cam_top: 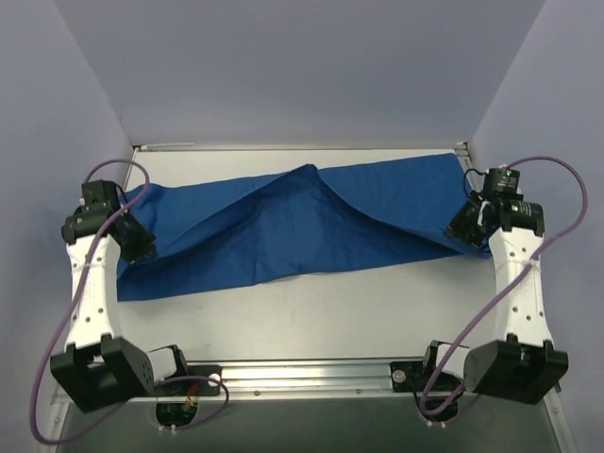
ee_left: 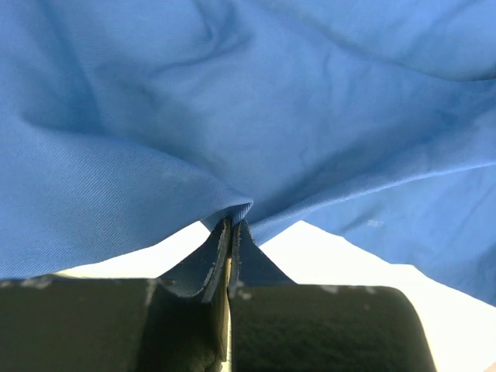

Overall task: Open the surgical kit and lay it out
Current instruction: Open the surgical kit at the center of the board.

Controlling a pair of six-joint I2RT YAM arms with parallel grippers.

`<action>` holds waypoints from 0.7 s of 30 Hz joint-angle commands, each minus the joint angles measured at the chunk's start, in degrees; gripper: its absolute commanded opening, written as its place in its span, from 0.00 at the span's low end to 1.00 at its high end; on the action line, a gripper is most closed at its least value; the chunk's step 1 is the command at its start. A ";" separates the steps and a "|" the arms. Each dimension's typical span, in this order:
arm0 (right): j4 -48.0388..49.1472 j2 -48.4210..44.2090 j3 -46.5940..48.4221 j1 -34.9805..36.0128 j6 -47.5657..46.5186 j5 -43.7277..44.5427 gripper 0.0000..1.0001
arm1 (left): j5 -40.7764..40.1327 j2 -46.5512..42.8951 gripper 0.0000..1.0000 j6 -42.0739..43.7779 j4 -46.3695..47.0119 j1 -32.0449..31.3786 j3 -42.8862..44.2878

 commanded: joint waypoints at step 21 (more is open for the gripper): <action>-22.81 -26.77 -3.82 1.44 -2.39 16.03 0.01 | -4.41 -22.09 0.45 -2.25 -5.00 -3.84 -9.49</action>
